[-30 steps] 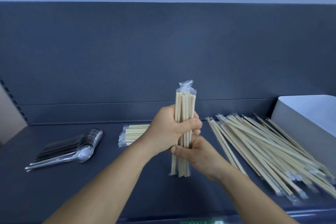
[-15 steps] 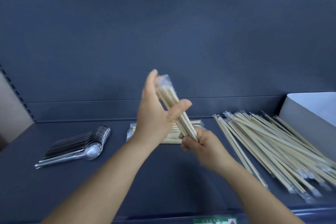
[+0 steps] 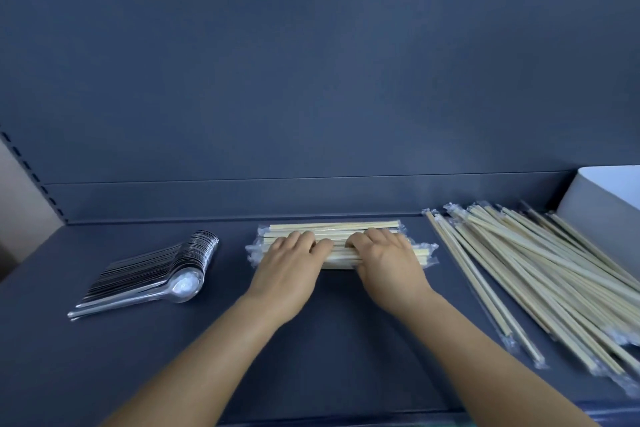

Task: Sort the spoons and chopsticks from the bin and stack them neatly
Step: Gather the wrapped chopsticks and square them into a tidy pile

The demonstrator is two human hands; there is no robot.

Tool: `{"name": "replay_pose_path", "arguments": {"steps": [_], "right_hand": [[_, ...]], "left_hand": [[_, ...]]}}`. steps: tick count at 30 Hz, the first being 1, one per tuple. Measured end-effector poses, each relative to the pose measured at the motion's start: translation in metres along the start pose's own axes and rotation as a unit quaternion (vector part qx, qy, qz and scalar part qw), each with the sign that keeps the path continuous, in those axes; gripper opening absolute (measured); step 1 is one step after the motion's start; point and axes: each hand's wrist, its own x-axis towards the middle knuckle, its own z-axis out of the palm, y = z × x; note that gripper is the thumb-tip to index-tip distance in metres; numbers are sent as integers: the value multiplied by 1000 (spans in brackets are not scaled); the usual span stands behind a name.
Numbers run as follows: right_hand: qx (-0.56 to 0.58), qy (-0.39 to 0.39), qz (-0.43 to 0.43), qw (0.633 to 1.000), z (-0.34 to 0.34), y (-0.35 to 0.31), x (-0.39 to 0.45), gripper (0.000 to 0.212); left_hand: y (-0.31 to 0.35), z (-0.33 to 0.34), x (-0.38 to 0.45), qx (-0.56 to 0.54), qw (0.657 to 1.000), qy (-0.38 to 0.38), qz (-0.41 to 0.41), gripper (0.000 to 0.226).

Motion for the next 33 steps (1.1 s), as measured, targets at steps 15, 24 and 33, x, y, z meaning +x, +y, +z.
{"name": "replay_pose_path", "arguments": {"steps": [15,24,33], "right_hand": [[37,-85,-4,996,7,0,-10,66],[43,-129,99,986,8,14,-26,84],[131,-159,214,955,10,24,-28,106]], "left_hand": [[-9,24,-6,-52,993,-103,1,59],[-13,28,-9,-57,988,-124,-71,72],[-8,33,-11,-71,971,-179,-139,69]]}}
